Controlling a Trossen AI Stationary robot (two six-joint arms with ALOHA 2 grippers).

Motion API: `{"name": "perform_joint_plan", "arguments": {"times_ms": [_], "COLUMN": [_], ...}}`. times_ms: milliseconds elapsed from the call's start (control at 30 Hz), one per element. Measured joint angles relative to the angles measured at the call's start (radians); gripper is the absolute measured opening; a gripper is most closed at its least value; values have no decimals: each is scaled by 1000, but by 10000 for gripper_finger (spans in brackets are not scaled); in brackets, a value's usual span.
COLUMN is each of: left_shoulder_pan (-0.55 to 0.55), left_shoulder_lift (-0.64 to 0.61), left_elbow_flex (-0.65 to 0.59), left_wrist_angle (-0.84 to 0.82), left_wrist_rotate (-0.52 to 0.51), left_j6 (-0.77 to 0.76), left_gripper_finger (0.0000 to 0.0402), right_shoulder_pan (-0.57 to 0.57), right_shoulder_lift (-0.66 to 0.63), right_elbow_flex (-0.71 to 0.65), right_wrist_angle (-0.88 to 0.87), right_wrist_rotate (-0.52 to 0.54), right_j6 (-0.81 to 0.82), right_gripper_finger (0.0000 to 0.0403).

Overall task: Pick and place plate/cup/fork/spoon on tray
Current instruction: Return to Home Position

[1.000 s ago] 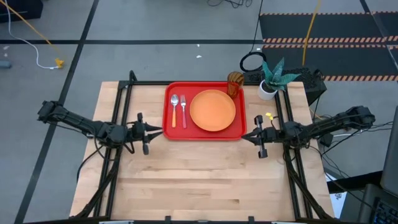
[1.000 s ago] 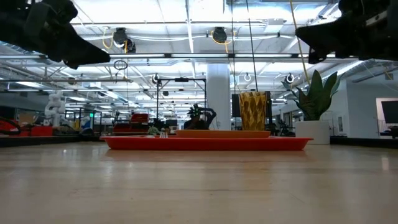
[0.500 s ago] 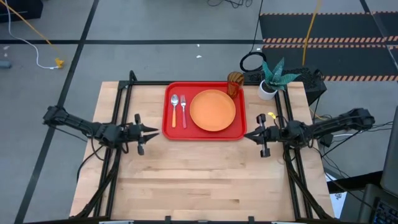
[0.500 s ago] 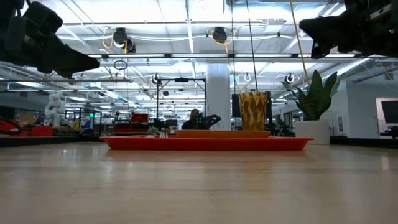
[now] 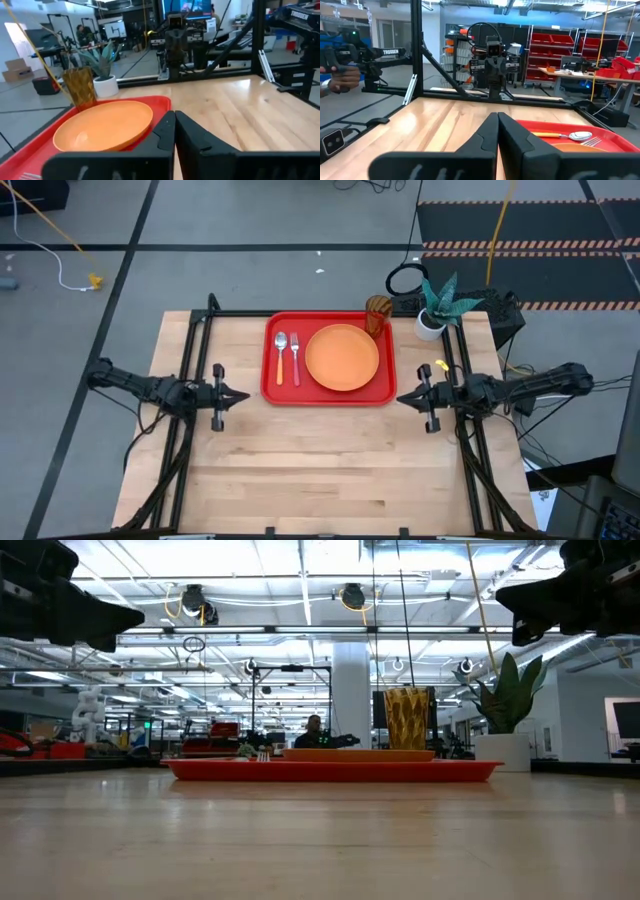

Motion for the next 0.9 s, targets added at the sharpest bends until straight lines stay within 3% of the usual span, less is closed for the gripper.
{"name": "perform_joint_plan", "arguments": {"times_ms": [133, 467, 700, 900], "left_shoulder_pan": [11, 92, 143, 188], "left_shoulder_lift": [-59, -61, -61, -61], "left_elbow_flex": [0, 1, 1, 1], "left_wrist_angle": [-27, -31, -41, -43], "left_wrist_rotate": [0, 2, 94, 103], "left_j6": [-2, 28, 28, 24], "left_gripper_finger": [13, 10, 6, 14], "right_shoulder_pan": [0, 0, 0, 0], "right_shoulder_lift": [-66, -202, -288, -320], "right_elbow_flex": [-1, -1, -1, -2], "right_wrist_angle": [-86, -238, -342, -375], "right_wrist_rotate": [0, 1, 2, 3], "right_j6": [7, -7, -16, -29], "right_gripper_finger": [0, 0, 0, 0]}}
